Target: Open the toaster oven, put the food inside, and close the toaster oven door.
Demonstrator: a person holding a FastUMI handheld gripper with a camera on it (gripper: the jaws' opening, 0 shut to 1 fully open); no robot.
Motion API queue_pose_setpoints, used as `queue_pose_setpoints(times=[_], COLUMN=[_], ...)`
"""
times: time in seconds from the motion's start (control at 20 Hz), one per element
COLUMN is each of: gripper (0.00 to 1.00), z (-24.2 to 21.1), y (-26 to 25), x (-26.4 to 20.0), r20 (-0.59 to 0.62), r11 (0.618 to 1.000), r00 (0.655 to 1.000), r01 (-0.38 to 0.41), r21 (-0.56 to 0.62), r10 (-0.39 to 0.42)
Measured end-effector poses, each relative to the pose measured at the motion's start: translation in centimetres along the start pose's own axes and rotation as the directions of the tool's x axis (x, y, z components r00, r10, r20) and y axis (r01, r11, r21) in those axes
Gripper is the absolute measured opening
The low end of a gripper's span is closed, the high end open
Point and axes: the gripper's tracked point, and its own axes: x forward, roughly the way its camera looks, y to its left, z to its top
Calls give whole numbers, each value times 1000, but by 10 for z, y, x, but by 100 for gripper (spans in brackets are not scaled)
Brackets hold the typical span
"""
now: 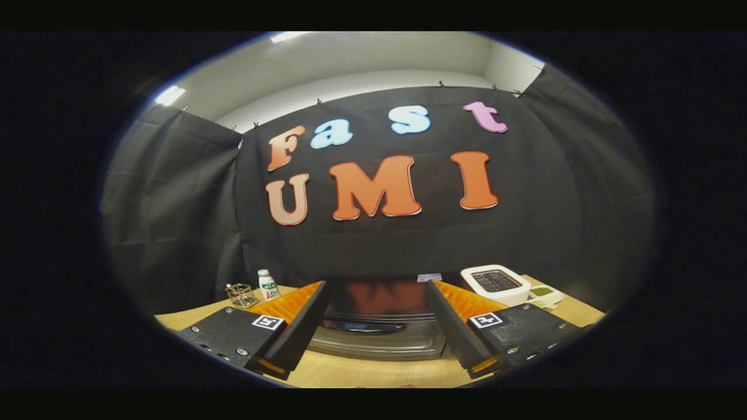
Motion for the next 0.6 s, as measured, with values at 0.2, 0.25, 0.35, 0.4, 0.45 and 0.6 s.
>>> queue_pose_setpoints(times=[0.2,0.25,0.35,0.4,0.45,0.6], gripper=[99,99,100,100,99,99], z=[-37,-41,-41,-43,-44,-60], y=[13,15,15,15,14,11], x=[27,31,41,44,47,55], r20=[-91,-97,-87,-82,-79,-111], r11=[1000,1000,1000,999,998,996], r00=[996,995,996,996,997,992], r01=[-9,-7,4,12,21,49], r21=[-22,-20,-31,-45,-60,-78], r10=[7,5,-6,-15,-26,-58])
